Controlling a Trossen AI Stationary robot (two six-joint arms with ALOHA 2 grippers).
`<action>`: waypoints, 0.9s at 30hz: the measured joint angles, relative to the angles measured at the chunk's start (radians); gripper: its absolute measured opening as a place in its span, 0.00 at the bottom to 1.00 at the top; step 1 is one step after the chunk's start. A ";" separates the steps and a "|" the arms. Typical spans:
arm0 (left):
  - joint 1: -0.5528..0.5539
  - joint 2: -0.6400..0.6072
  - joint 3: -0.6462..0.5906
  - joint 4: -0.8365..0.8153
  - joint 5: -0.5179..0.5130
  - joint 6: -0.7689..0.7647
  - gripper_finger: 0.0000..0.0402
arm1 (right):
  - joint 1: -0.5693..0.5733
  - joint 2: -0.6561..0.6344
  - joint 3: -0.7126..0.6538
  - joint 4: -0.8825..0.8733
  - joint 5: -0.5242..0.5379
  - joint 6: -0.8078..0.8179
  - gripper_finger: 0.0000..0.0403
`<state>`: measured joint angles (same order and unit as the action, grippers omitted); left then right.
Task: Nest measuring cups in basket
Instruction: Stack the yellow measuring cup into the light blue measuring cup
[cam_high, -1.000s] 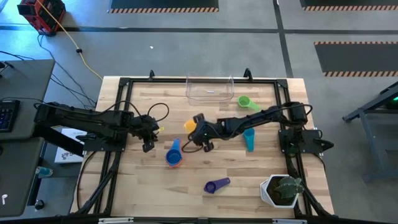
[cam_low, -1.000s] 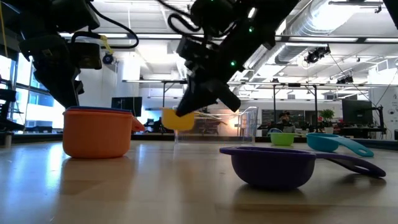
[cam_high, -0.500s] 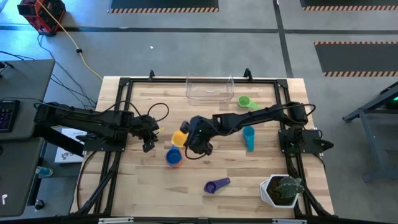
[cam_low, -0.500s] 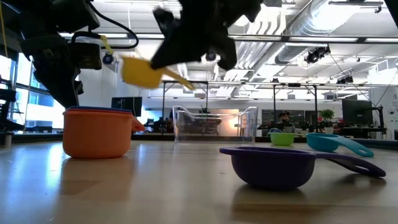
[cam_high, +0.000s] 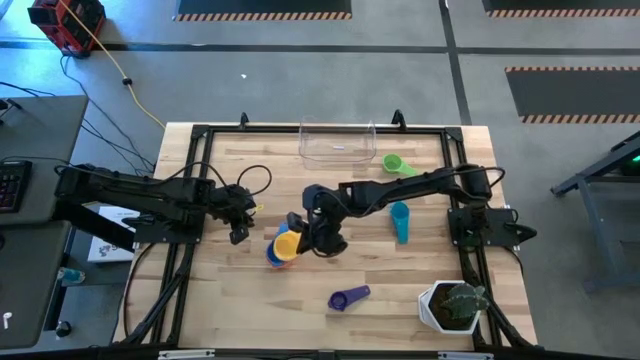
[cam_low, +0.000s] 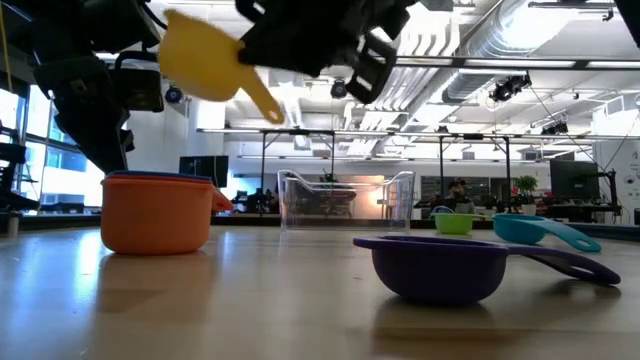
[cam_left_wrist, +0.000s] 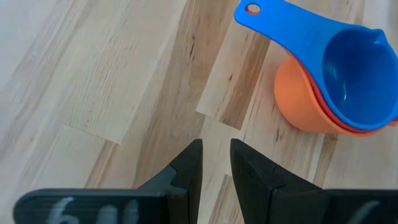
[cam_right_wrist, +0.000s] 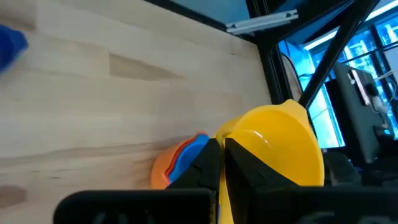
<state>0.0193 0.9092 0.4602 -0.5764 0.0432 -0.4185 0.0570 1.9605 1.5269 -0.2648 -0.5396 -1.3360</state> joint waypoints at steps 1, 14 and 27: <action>0.000 0.000 0.000 0.000 0.000 0.000 0.18 | -0.001 0.012 0.000 0.016 0.001 -0.005 0.00; 0.000 0.000 0.000 0.006 -0.007 -0.035 0.18 | 0.007 0.146 0.084 0.026 0.019 -0.062 0.00; 0.000 0.000 0.000 0.006 -0.007 -0.046 0.18 | 0.009 0.214 0.110 0.014 0.110 -0.058 0.00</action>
<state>0.0193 0.9096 0.4599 -0.5709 0.0364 -0.4644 0.0662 2.1750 1.6371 -0.2513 -0.4297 -1.3944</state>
